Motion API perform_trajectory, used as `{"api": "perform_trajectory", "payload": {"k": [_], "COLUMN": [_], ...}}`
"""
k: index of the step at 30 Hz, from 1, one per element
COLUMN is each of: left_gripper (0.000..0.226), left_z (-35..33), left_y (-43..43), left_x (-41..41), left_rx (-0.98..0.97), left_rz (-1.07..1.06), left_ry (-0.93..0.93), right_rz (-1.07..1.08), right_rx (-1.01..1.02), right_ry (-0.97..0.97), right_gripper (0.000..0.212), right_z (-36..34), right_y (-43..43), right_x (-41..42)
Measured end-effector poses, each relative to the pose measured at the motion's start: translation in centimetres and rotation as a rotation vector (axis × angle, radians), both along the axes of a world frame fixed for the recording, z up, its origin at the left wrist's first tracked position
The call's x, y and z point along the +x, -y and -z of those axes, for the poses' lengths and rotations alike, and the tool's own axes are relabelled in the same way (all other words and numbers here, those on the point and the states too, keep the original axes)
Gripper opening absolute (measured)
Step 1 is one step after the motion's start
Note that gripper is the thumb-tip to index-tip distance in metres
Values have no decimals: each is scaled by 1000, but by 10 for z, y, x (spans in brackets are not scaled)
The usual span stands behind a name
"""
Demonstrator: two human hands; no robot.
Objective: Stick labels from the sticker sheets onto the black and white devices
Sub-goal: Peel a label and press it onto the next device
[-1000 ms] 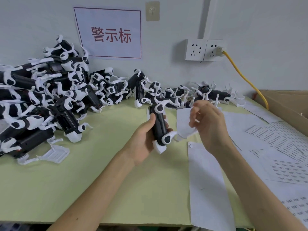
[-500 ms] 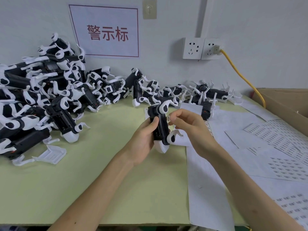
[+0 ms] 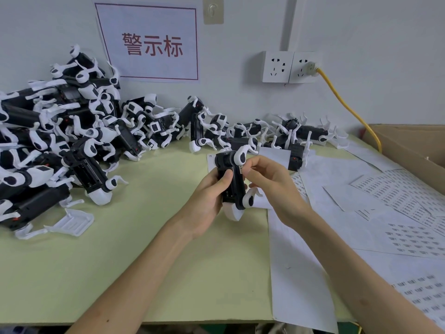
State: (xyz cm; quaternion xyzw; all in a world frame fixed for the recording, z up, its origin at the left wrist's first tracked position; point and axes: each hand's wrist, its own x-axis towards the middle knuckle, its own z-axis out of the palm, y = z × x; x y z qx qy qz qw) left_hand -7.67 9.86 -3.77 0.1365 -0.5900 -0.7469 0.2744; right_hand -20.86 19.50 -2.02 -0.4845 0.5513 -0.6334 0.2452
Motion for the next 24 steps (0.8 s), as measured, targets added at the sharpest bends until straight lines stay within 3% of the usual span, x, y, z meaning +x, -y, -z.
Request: {"api": "perform_trajectory", "payload": {"k": [24], "left_gripper": [47], "left_z": [3], "left_y": [2], "left_x": [0], "left_rx": [19], "left_rz": [40], "left_ry": [-42], "right_rz": [29], "right_rx": [49], "right_ry": [100], "right_gripper": [21], "right_z": [1], "right_y": [1], "right_x": [8]}}
